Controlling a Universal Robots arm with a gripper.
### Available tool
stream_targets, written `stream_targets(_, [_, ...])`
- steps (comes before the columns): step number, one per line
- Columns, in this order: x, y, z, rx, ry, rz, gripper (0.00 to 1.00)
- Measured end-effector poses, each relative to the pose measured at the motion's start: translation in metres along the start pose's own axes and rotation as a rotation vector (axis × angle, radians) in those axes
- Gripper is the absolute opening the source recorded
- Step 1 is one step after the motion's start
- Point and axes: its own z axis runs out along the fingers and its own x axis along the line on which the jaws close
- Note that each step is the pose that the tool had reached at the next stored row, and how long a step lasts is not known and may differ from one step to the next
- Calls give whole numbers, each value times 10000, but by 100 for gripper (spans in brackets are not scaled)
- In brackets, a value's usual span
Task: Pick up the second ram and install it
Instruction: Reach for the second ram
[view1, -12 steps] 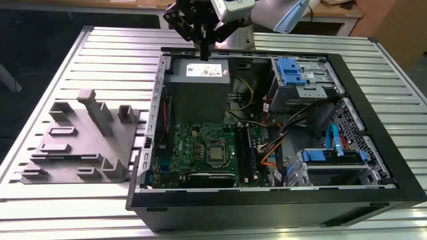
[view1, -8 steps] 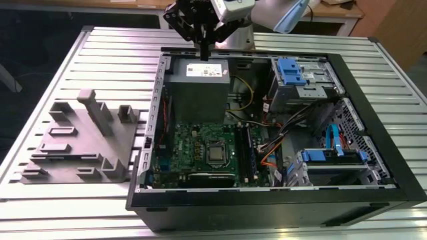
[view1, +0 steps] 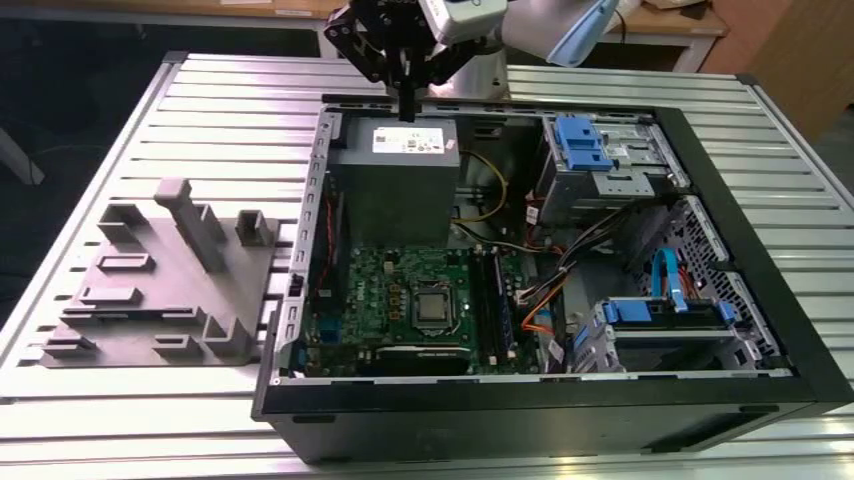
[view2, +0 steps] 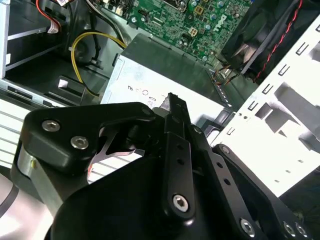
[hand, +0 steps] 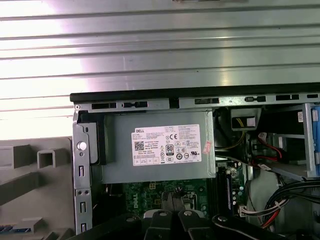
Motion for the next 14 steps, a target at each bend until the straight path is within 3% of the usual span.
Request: stream_targets(14, [206,-16,-3,0,-2,-1,7])
